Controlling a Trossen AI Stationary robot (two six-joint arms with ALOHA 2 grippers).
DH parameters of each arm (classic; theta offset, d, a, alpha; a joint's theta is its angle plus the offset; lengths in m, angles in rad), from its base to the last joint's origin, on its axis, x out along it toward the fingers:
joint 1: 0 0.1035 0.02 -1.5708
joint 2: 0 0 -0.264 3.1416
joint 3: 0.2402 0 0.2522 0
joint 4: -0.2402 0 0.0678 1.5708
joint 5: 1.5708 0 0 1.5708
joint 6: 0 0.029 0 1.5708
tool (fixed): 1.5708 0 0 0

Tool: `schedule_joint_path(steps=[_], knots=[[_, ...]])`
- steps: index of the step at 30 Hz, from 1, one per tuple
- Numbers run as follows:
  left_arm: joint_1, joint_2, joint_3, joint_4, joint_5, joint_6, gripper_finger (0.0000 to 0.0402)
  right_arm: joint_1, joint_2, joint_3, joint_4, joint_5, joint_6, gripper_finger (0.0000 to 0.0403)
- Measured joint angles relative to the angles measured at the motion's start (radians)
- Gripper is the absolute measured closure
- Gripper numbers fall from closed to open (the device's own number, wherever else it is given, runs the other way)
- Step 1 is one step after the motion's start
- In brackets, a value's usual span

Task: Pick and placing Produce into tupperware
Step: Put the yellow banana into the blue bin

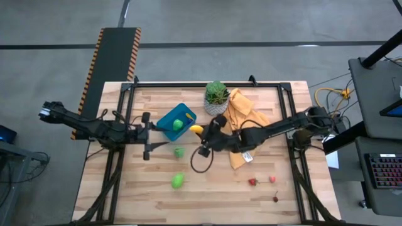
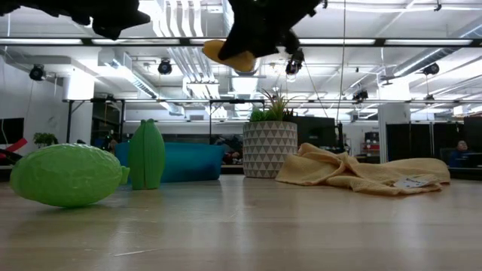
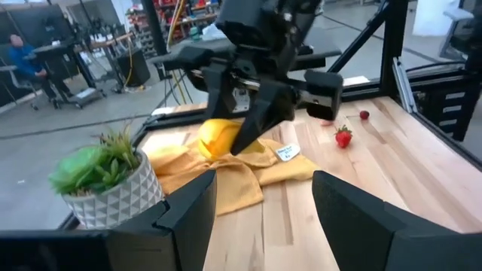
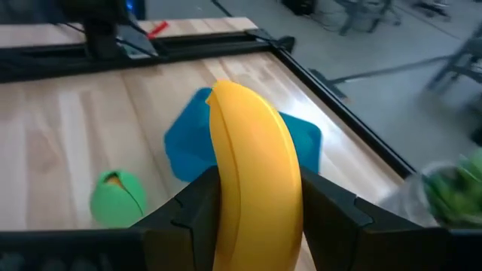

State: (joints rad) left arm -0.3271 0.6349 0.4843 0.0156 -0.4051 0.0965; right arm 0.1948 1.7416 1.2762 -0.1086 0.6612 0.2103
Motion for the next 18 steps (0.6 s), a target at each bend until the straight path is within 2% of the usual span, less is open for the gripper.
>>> schedule_joint_path(steps=[7, 14, 18], knots=[[0.0, -0.043, 0.0, -0.041, 0.0, -0.04, 0.0196, -0.107, 0.0, 0.0, 0.121, -0.277, -0.058, 0.0251], [0.0, -0.06, 0.0, -0.059, 0.0, -0.039, 0.0196, -0.206, 0.0, 0.0, 0.15, -0.336, -0.091, 0.0253], [0.0, -0.062, 0.0, -0.058, 0.0, -0.035, 0.0196, -0.263, 0.013, 0.0, 0.164, -0.463, -0.098, 0.0251]])
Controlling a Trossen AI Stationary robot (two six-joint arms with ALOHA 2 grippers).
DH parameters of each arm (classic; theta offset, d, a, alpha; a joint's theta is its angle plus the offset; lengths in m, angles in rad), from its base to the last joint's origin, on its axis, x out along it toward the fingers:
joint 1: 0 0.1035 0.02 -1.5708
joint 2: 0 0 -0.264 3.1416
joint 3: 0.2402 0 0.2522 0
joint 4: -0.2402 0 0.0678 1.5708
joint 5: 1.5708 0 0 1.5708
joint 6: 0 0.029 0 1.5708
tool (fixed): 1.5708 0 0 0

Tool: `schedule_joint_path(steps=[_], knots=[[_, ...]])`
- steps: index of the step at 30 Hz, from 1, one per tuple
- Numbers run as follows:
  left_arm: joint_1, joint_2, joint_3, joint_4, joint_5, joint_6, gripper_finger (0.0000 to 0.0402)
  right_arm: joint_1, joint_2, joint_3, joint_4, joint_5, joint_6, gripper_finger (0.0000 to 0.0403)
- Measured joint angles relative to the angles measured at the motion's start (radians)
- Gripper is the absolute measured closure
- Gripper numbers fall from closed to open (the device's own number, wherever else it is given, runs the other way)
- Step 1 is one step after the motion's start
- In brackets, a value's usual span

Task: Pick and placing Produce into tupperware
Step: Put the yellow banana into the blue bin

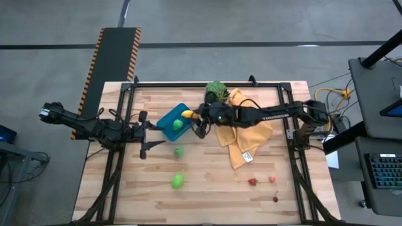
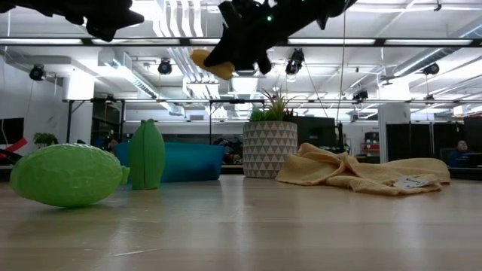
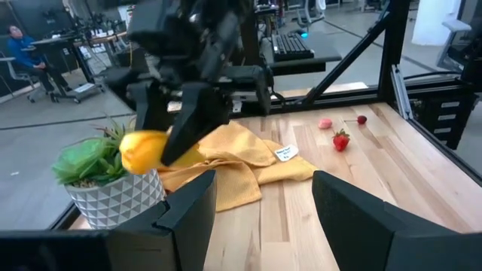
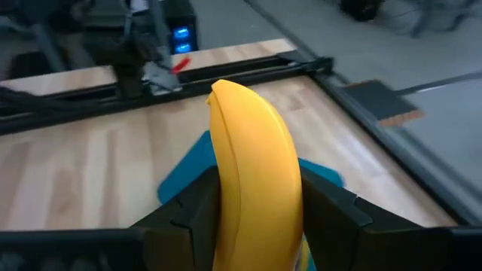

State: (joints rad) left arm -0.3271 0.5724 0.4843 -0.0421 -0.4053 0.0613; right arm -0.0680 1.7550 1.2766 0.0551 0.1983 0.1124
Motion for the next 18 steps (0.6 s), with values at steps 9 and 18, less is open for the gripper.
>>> schedule_joint_path(steps=[9, 18], knots=[[0.0, -0.011, 0.004, 0.008, 0.0, 0.001, 0.0196, -0.082, 0.143, 0.077, 0.053, -0.105, -0.043, 0.0253], [0.0, -0.012, 0.003, 0.008, 0.0, 0.004, 0.0196, -0.156, 0.303, 0.237, 0.009, -0.148, -0.038, 0.0253]])
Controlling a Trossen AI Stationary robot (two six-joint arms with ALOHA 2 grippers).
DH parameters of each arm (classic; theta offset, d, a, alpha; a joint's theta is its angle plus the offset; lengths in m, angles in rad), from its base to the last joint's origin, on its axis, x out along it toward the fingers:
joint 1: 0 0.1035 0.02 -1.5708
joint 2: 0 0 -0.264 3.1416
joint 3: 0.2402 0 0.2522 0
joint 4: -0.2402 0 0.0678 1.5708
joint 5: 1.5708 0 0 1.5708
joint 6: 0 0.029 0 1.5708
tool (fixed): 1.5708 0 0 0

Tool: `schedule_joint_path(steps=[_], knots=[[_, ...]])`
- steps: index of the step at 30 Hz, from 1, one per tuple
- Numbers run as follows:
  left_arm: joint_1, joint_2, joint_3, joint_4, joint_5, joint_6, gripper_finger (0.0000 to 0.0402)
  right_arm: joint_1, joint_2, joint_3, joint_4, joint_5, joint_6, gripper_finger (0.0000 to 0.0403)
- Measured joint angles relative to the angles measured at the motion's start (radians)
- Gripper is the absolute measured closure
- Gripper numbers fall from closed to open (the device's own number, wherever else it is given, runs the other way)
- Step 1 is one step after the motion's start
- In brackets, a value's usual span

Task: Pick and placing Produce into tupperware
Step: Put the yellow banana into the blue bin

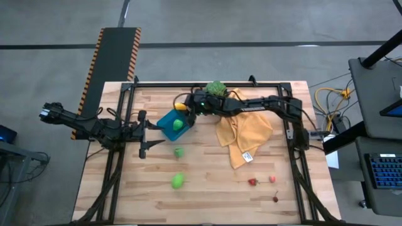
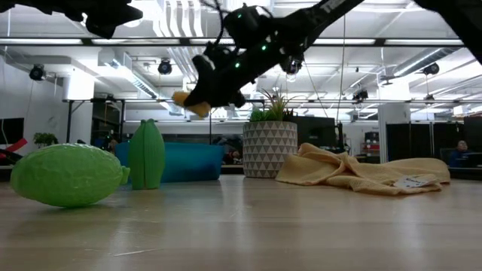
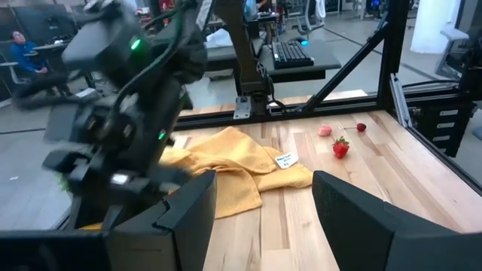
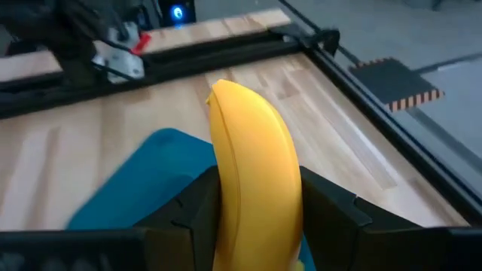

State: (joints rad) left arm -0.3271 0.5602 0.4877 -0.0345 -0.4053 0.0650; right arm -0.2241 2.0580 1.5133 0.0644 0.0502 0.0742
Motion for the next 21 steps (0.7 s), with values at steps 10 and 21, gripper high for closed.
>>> schedule_joint_path(steps=[10, 21], knots=[[0.0, -0.002, 0.002, 0.0, 0.0, 0.002, 0.0196, -0.028, 0.125, 0.143, -0.175, -0.005, 0.002, 0.0251], [0.0, -0.005, 0.002, -0.001, 0.0, 0.002, 0.0196, -0.035, 0.129, 0.147, -0.235, -0.009, -0.001, 0.0251]])
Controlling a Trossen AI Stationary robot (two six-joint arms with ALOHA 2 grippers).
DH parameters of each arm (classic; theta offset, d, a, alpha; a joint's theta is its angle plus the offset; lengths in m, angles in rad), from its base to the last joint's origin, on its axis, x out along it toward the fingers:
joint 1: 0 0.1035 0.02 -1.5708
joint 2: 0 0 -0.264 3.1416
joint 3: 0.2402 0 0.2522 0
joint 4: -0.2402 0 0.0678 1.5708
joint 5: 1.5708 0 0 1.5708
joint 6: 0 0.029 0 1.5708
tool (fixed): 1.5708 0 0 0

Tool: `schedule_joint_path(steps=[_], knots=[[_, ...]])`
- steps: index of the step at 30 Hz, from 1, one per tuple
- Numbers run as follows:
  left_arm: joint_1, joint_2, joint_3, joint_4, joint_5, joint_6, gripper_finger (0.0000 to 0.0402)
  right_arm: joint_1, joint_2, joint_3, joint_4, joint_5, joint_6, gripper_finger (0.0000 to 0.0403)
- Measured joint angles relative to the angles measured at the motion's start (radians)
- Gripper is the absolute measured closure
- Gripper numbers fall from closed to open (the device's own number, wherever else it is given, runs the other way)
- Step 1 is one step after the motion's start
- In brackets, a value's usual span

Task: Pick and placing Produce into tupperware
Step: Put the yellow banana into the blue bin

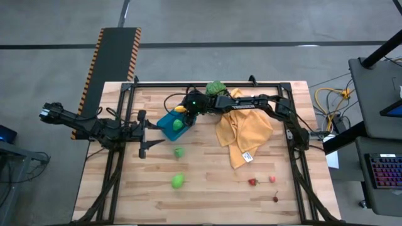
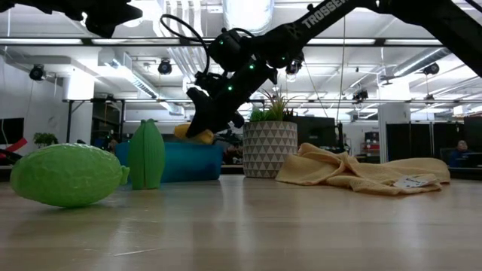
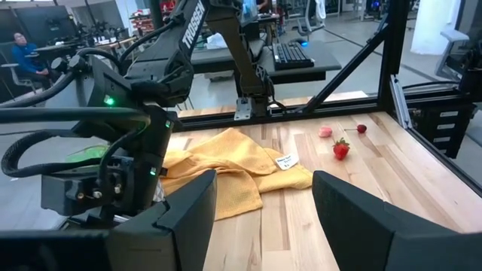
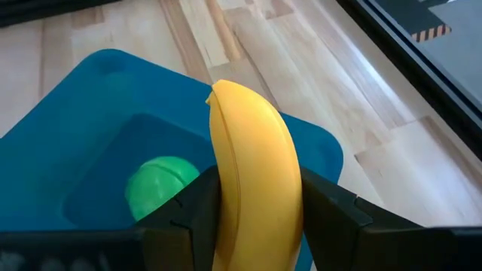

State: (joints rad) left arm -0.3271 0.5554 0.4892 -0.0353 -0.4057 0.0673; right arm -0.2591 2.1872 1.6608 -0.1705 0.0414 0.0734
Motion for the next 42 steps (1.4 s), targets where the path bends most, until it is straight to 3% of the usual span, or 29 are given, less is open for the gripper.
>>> schedule_joint_path(steps=[42], knots=[[0.0, 0.0, 0.0, -0.004, 0.0, 0.0, 0.0196, -0.01, 0.047, 0.002, 0.019, 0.004, -0.003, 0.0241]])
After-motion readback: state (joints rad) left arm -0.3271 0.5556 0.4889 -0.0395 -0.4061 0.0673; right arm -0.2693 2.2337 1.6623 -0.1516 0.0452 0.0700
